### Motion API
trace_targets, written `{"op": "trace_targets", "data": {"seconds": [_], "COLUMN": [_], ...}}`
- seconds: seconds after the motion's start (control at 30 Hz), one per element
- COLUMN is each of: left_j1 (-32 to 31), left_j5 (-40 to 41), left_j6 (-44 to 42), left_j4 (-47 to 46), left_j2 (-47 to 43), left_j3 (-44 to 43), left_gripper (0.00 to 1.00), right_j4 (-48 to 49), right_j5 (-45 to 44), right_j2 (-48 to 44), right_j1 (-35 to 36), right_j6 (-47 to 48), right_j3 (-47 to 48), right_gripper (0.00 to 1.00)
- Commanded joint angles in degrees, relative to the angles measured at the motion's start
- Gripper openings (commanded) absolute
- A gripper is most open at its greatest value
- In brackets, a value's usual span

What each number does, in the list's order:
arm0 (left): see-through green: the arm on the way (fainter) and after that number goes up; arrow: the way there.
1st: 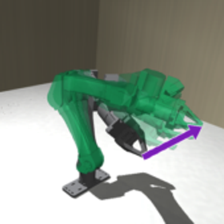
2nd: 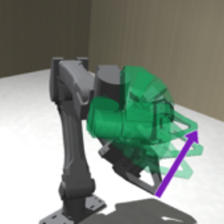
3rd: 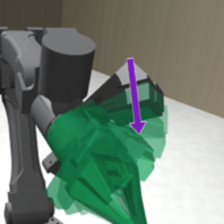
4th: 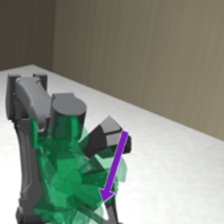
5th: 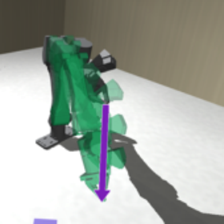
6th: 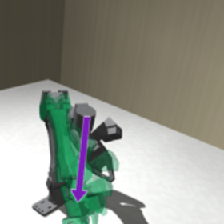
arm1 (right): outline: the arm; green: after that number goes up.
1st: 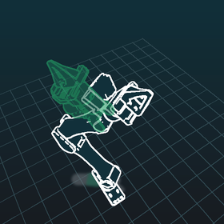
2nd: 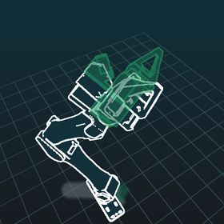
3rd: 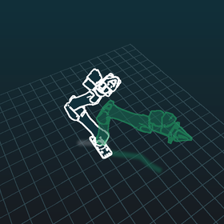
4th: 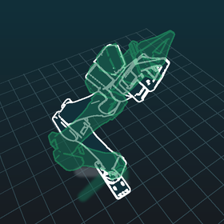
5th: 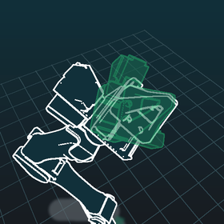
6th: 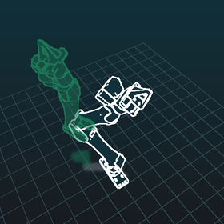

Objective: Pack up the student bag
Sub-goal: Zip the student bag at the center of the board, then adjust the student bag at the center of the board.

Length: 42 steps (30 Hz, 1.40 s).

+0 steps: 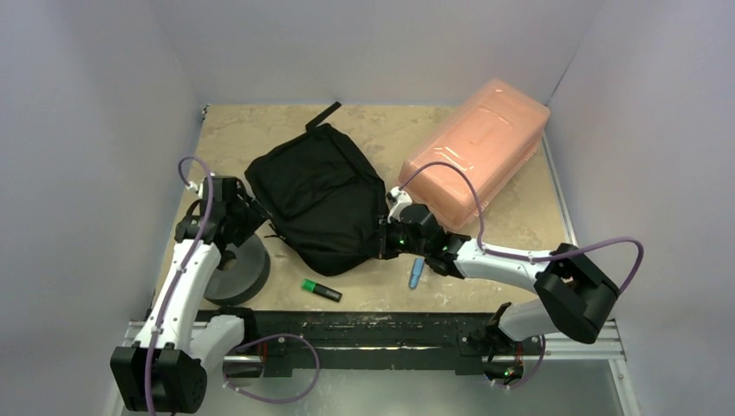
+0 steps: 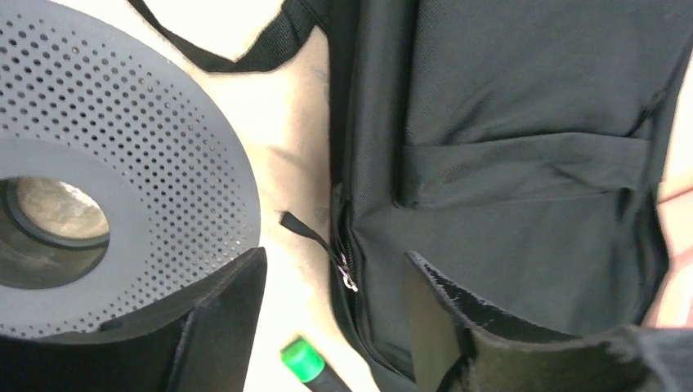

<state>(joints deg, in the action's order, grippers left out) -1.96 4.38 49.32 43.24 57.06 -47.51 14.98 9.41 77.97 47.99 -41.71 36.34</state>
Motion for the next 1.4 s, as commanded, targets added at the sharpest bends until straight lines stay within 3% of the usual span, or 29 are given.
{"op": "trace_targets", "data": {"seconds": [0.0,0.1,0.3,0.5,0.6,0.77,1.03,1.13,1.27,1.37], "left_j1": [0.3,0.3,0.3,0.6,0.8,0.9,2.0,4.2,5.9,9.2], "left_j5": [-1.1,-3.7,-21.3,-24.1,-25.6,-22.7,-16.5,-18.8,-19.5,-25.9], "left_j6": [-4.6,-9.0,-15.0,-7.5,-5.9,-10.0,-18.2,-18.5,-15.6,-9.6], "left_j4": [2.5,1.0,-0.3,-7.3,-10.2,-7.8,-3.4,-1.2,-2.6,-4.2], "left_j2": [-4.0,-5.4,1.6,6.5,9.1,15.6,25.7,29.0,32.2,36.5], "left_j3": [-1.9,-3.6,-13.9,-20.8,-24.6,-32.0,-36.7,-37.9,-36.1,-34.5], "left_gripper": [0.66,0.71,0.71,0.72,0.89,0.96,0.97,0.97,0.96,0.9], "right_j4": [3.4,1.7,-10.2,-20.3,-22.2,-22.1,-17.9,-18.9,-21.3,-22.5], "right_j5": [1.9,-0.5,-7.8,-12.7,-14.8,-21.9,-21.1,-22.2,-24.6,-24.7], "right_j2": [1.6,1.7,-2.3,-7.5,-7.0,2.6,25.8,33.6,41.0,44.0], "right_j1": [2.9,2.9,2.9,2.9,2.8,2.4,-2.7,-3.0,-3.0,-3.1], "right_j6": [2.6,5.3,13.1,17.9,18.8,24.6,26.6,29.0,31.8,32.9], "right_j3": [1.7,2.2,6.6,12.4,16.8,28.8,49.8,58.1,66.5,70.0], "right_gripper": [0.2,0.3,0.48,0.63,0.7,0.78,0.74,0.68,0.64,0.58]}}
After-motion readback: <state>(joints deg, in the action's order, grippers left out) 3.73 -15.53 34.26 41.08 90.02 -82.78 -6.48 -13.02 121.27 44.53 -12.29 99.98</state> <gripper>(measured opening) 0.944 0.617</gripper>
